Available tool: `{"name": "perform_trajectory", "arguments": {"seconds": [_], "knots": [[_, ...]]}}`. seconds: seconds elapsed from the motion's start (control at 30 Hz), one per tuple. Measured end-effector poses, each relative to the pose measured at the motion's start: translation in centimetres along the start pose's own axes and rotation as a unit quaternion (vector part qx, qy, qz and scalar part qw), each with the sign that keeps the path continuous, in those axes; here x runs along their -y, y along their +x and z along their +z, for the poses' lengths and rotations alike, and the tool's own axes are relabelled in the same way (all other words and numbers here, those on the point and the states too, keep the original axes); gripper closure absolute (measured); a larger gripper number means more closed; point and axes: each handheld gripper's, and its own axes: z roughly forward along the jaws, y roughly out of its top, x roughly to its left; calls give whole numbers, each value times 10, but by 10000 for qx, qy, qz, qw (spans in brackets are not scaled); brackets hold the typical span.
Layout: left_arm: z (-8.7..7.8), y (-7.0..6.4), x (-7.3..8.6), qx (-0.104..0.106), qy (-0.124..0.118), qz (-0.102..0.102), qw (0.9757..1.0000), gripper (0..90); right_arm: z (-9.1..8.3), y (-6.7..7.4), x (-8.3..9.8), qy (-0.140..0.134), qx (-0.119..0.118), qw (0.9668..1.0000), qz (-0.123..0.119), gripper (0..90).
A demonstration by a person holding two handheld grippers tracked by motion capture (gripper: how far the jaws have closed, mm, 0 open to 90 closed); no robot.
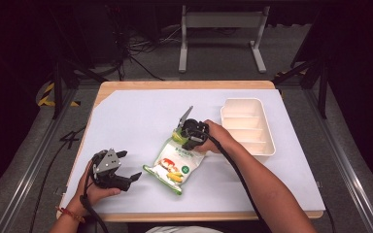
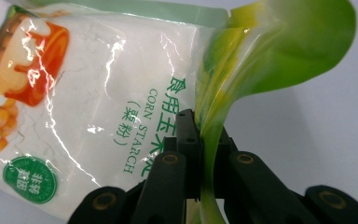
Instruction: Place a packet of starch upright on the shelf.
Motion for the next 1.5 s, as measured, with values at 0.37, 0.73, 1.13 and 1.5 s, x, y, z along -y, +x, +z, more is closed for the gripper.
{"name": "perform_trajectory", "arguments": {"seconds": [0.37, 0.73, 1.13, 1.5], "knots": [[-3, 1, 0, -106, -82, -30, 9999, 99, -49, 21, 4, -939, 276, 9944, -403, 886], [-4, 0, -1, -151, -115, -37, 9998, 99, -99, 37, 1, -1498, 839, 9824, -741, 888], [-4, 2, -1, -173, -128, -90, 9997, 100, -144, 20, 17, -1770, 1318, 9730, -685, 890], [-3, 2, 0, -167, -114, -93, 9998, 100, -191, 2, 53, -2027, 1790, 9617, -439, 889]]}}
